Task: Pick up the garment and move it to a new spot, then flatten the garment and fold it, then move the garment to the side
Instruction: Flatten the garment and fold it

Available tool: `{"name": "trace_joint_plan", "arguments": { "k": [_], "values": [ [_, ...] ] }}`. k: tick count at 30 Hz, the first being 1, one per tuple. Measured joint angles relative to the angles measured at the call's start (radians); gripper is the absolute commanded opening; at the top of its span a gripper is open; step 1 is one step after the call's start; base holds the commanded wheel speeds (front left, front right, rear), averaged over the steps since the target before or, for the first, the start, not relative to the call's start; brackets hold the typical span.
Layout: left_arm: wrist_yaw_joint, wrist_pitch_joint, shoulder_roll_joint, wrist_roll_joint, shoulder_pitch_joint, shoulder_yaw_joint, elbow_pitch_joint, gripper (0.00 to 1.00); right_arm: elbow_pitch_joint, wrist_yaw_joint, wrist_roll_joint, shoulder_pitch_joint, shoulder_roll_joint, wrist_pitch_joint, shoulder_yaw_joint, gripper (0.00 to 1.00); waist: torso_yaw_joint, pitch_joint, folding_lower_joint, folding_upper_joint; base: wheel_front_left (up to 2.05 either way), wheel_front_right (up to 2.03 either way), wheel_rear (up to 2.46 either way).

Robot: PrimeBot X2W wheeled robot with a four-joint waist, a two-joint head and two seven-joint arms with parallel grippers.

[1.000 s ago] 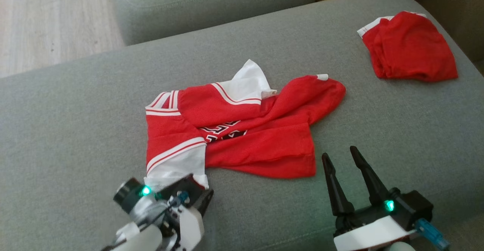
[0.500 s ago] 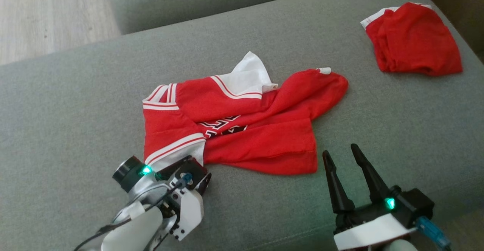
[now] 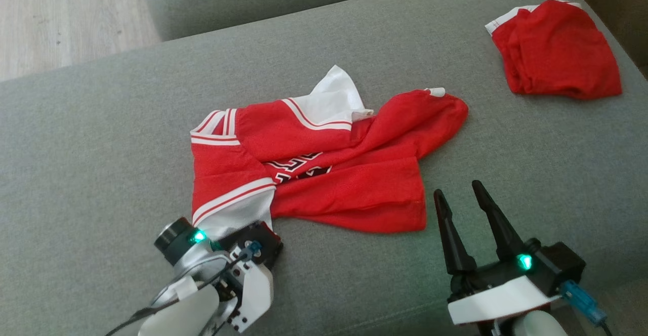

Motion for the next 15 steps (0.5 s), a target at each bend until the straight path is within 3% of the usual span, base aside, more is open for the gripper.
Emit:
{"name": "trace_joint_plan", "arguments": {
  "k": [2, 3, 5, 10, 15],
  "values": [
    [0.000, -0.005, 0.002, 0.000, 0.003, -0.005, -0.002, 0.42, 0.000, 0.000, 0.001, 0.000, 0.000, 0.000, -0.001, 1.00, 0.001, -0.001, 0.0000, 0.0000, 0.00, 0.00, 0.00],
    [0.002, -0.014, 0.002, 0.000, 0.003, -0.005, -0.005, 0.35, 0.000, 0.000, 0.002, 0.000, 0.000, 0.000, -0.002, 1.00, 0.003, -0.001, 0.0000, 0.0000, 0.00, 0.00, 0.00],
    [0.012, -0.030, 0.006, 0.000, 0.003, -0.005, -0.010, 0.04, 0.000, 0.000, 0.002, 0.000, 0.000, 0.000, -0.005, 1.00, 0.008, -0.003, 0.0000, 0.0000, 0.00, 0.00, 0.00],
    [0.040, -0.082, 0.022, -0.028, 0.008, 0.019, -0.041, 0.00, 0.002, 0.000, -0.001, 0.001, 0.000, 0.000, -0.018, 1.00, 0.027, -0.010, 0.0000, 0.0000, 0.00, 0.00, 0.00],
    [0.068, -0.127, 0.023, -0.156, 0.051, 0.130, -0.110, 0.00, 0.084, 0.000, -0.053, 0.005, 0.001, 0.000, -0.065, 1.00, 0.050, -0.012, 0.0000, 0.0000, 0.00, 0.00, 0.00]
  ]
}}
